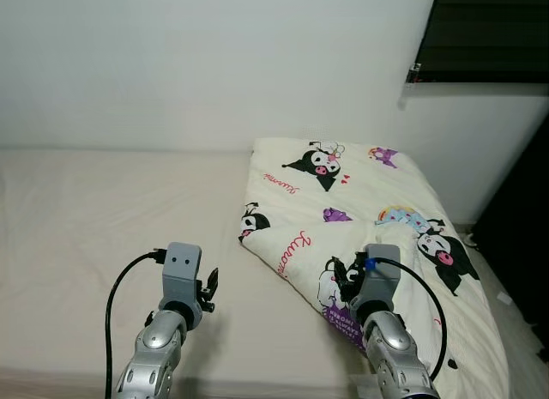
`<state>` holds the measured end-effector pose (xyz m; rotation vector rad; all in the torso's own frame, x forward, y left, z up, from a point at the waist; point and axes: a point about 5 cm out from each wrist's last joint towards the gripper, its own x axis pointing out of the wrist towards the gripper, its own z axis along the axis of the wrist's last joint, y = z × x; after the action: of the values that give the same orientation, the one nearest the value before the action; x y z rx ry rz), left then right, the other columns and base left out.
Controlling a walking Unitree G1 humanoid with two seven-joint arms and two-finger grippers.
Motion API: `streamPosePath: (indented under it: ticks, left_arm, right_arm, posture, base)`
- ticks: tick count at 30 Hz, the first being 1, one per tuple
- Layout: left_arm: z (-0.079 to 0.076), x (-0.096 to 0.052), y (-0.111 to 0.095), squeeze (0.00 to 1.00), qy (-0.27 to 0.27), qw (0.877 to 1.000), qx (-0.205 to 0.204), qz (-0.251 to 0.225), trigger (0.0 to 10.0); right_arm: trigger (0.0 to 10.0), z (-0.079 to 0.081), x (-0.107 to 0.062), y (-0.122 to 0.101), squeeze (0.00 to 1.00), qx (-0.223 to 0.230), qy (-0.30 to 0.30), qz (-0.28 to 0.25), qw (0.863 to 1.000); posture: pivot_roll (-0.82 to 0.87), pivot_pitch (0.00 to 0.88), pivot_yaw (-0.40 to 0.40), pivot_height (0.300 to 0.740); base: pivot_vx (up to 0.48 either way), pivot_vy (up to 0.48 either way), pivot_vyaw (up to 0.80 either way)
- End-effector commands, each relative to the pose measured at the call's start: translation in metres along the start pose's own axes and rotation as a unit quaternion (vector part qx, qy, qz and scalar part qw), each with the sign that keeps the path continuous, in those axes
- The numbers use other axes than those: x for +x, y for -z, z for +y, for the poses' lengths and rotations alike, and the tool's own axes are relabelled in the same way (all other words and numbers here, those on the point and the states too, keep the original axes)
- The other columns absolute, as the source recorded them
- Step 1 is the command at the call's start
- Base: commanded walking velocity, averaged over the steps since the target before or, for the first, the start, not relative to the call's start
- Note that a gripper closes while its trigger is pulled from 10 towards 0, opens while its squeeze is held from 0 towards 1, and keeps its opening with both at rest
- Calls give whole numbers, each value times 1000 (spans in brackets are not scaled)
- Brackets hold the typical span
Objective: Clean up the room
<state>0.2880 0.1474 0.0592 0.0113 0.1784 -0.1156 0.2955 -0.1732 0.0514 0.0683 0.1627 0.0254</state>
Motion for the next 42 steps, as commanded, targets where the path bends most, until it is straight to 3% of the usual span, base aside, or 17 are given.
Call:
streamPosePath:
  ticks: [1, 9, 22, 34, 42]
  left_arm:
    - [2, -1, 2, 0, -6, 1000, 3, 2, 10000]
    - [2, -4, 5, 0, -14, 1000, -3, 7, 10000]
    - [4, -7, 5, 0, -21, 1000, -5, 8, 10000]
    - [26, -1, -5, 0, -56, 998, 8, -4, 10000]
    - [6, 12, -8, 0, -2, 1000, 27, 7, 10000]
  right_arm:
    - [10000, 0, 1, 1, 0, 0, -1, 4, 1000]
    - [10000, -2, 1, -2, 0, -14, 5, -3, 1000]
    - [10000, -9, 3, -8, 0, -16, 18, -14, 1000]
    - [10000, -1, 6, -11, 0, -8, 13, -21, 1000]
    - [10000, -16, 1, -7, 0, 8, 56, -23, 998]
  posture:
    - [60, 15, -2, 740]
    - [59, 21, -5, 735]
    - [57, 32, -2, 686]
    - [40, 30, -10, 647]
    - [32, 2, 56, 647]
  base:
    - [0, 0, 0]
    - [0, 0, 0]
    - [0, 0, 0]
    - [0, 0, 0]
    - [0, 0, 0]
